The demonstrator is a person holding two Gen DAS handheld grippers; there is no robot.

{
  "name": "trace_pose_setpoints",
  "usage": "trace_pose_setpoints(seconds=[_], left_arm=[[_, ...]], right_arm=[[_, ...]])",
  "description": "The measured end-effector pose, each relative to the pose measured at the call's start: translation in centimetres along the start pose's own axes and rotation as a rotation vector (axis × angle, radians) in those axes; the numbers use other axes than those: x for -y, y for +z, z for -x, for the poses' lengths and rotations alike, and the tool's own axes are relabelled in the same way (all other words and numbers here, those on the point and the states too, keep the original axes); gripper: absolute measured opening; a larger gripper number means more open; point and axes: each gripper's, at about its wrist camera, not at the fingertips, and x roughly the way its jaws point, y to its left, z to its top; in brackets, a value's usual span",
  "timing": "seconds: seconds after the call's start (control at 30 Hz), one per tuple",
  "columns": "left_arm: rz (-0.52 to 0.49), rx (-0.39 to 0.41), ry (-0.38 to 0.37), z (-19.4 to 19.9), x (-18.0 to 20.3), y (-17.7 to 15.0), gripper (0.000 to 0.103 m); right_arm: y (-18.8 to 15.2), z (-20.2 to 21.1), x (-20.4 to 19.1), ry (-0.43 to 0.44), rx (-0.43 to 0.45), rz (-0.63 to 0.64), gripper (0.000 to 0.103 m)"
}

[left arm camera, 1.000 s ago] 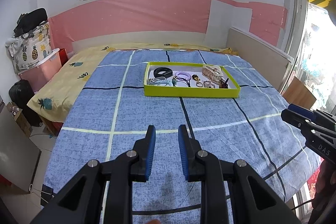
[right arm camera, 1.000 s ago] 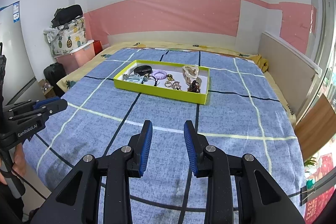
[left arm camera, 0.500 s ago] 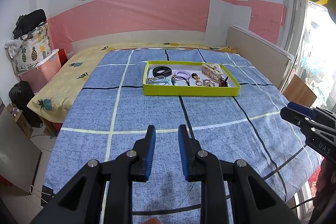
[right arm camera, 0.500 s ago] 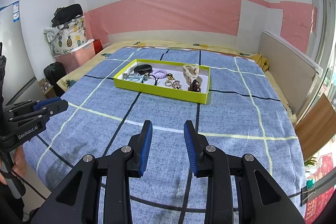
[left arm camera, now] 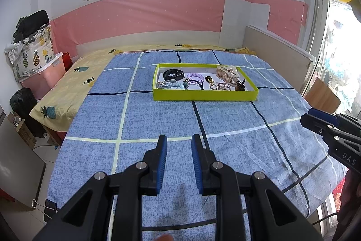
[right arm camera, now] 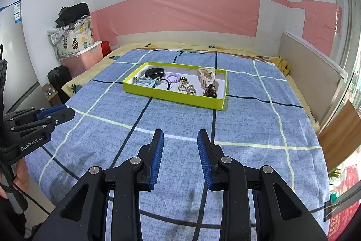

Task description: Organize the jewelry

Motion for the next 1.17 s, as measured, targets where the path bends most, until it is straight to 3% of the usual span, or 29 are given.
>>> trace_pose_setpoints(seconds=[1.17], left_arm=[[-0.007, -0.021, 0.021, -0.66, 0.2, -0.38, 0.023]], right_arm=[[-0.08, -0.16, -0.02, -0.001, -0.006, 0.0, 0.032]])
